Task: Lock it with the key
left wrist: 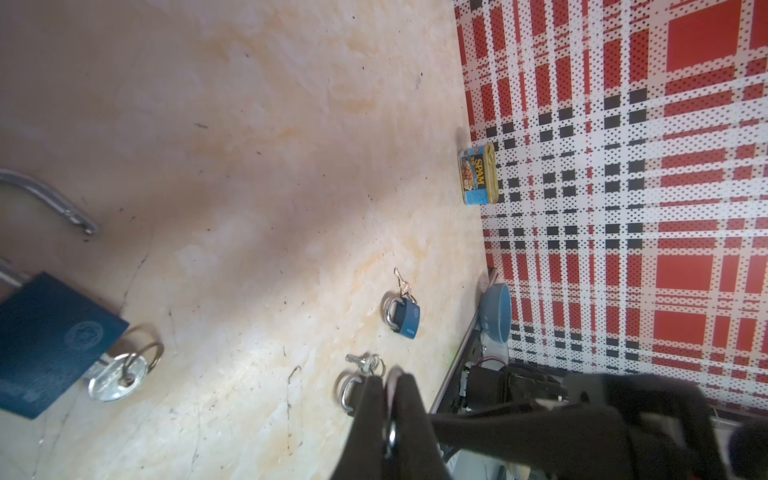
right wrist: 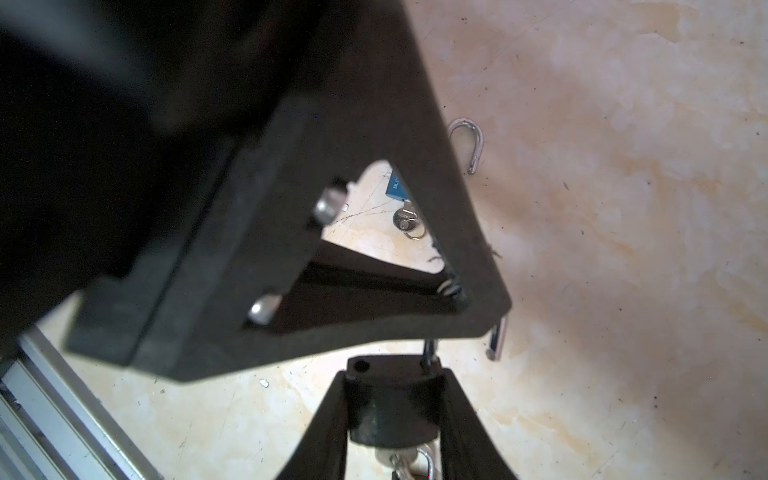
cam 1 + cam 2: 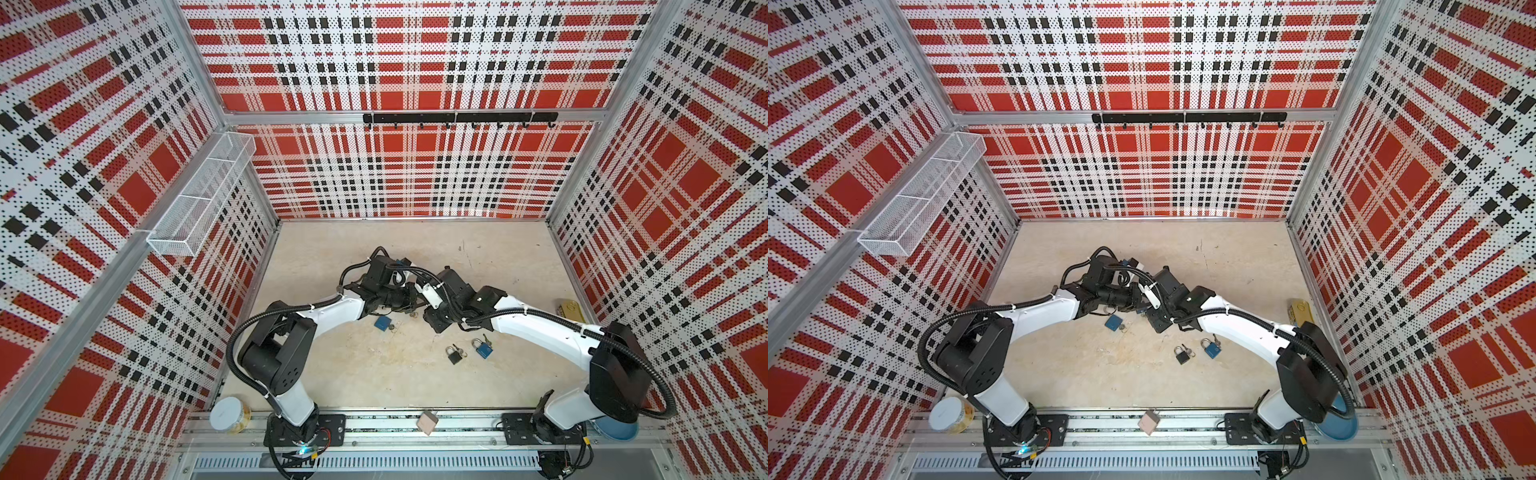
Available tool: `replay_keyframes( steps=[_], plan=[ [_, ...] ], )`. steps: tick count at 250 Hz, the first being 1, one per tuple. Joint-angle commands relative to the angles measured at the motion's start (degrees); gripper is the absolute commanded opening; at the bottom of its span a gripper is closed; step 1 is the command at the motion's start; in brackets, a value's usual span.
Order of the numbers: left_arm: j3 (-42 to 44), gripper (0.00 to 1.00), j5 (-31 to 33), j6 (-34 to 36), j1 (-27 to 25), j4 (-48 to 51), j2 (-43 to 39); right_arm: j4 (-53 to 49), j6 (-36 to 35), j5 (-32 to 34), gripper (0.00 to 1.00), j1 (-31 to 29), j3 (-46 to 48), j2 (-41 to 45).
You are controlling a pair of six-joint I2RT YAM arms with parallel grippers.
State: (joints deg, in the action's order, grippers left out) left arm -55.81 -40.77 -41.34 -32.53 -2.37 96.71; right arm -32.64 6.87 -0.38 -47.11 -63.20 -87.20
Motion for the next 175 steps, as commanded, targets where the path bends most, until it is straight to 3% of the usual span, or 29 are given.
replay_keyframes(
  steps=[1,27,72,121,175],
  plan=[
    [1.7,0.0,-1.4,-1.4,-0.1,-3.6,0.2,3.8,-0.9,-0.4,0.31,-0.3,-1.1,2.6],
    [3.1,0.0,-0.3,-4.0,0.7,-6.7,-1.2,4.1,0.1,-0.2,0.47,-0.2,-1.0,3.0],
    [6.0,0.0,5.9,-7.3,0.7,-10.5,-6.4,7.1,2.7,-3.6,0.56,2.2,1.1,5.8],
    [8.2,0.0,14.4,-13.7,0.2,-12.9,-12.7,16.4,6.9,-13.7,0.55,10.3,8.3,13.3],
    [9.4,0.0,22.6,-22.2,-2.0,-13.6,-17.5,26.5,6.1,-19.6,0.47,13.4,13.4,16.6]
  ],
)
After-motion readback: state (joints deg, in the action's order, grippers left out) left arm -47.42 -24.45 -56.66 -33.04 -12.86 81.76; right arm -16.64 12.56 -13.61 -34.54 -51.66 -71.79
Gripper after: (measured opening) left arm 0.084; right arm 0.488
